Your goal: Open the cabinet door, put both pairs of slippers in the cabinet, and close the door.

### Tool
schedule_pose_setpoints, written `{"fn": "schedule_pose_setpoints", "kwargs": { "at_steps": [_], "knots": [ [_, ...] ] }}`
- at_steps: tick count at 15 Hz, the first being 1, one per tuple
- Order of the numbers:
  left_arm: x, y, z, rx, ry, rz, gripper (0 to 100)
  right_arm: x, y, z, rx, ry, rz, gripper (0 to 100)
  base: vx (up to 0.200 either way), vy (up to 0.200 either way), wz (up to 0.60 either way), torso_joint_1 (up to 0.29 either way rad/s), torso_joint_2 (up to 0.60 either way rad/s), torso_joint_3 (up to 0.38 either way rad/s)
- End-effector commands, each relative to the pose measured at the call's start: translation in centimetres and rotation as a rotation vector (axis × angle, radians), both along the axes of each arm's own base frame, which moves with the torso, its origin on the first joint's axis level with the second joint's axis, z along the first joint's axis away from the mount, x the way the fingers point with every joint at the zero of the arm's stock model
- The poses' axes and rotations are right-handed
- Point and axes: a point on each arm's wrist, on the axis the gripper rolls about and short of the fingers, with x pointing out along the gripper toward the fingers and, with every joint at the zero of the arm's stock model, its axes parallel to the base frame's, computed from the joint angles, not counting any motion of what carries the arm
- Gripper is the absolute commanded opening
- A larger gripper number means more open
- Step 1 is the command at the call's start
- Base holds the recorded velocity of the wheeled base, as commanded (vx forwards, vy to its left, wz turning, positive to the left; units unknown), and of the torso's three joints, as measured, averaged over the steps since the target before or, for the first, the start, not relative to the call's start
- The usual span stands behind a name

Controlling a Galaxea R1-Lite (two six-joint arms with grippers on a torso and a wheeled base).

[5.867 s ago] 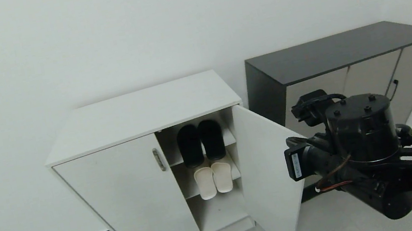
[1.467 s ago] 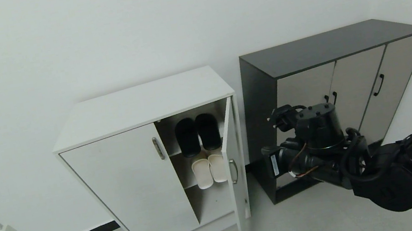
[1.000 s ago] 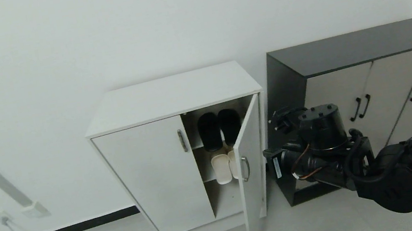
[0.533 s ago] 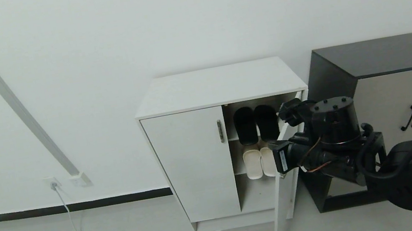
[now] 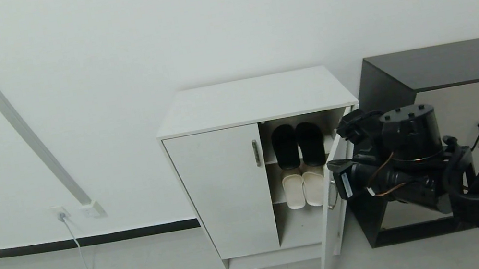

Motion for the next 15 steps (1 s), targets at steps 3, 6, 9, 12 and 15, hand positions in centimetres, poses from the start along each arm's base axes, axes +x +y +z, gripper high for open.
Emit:
{"fn": "schedule_pose_setpoints", "kwargs": {
  "at_steps": [3, 6, 9, 12, 15],
  "knots": [
    [0.0, 0.0, 0.0, 0.0, 0.003, -0.001, 0, -2.4, -2.3, 1.8, -0.076, 0.084, -0.031, 0, 0.2, 0.0, 0.0, -0.007, 0.0, 0.005],
    [0.0, 0.0, 0.0, 0.0, 0.003, -0.001, 0, -2.0, -2.5, 0.4, -0.114, 0.135, -0.043, 0, 0.133, 0.0, 0.0, 0.011, 0.0, -0.003],
    [0.0, 0.0, 0.0, 0.0, 0.002, -0.001, 0, -1.5, -2.2, -0.6, -0.131, 0.162, -0.047, 0, 0.0, 0.0, 0.0, 0.0, 0.0, 0.0],
    [0.0, 0.0, 0.0, 0.0, 0.002, -0.001, 0, -1.1, -2.0, -1.4, -0.146, 0.182, -0.047, 0, 0.0, 0.0, 0.0, 0.0, 0.0, 0.0],
    [0.0, 0.0, 0.0, 0.0, 0.002, -0.001, 0, -0.4, -1.5, -2.4, -0.158, 0.202, -0.048, 0, 0.0, 0.0, 0.0, 0.0, 0.0, 0.0]
  ]
}}
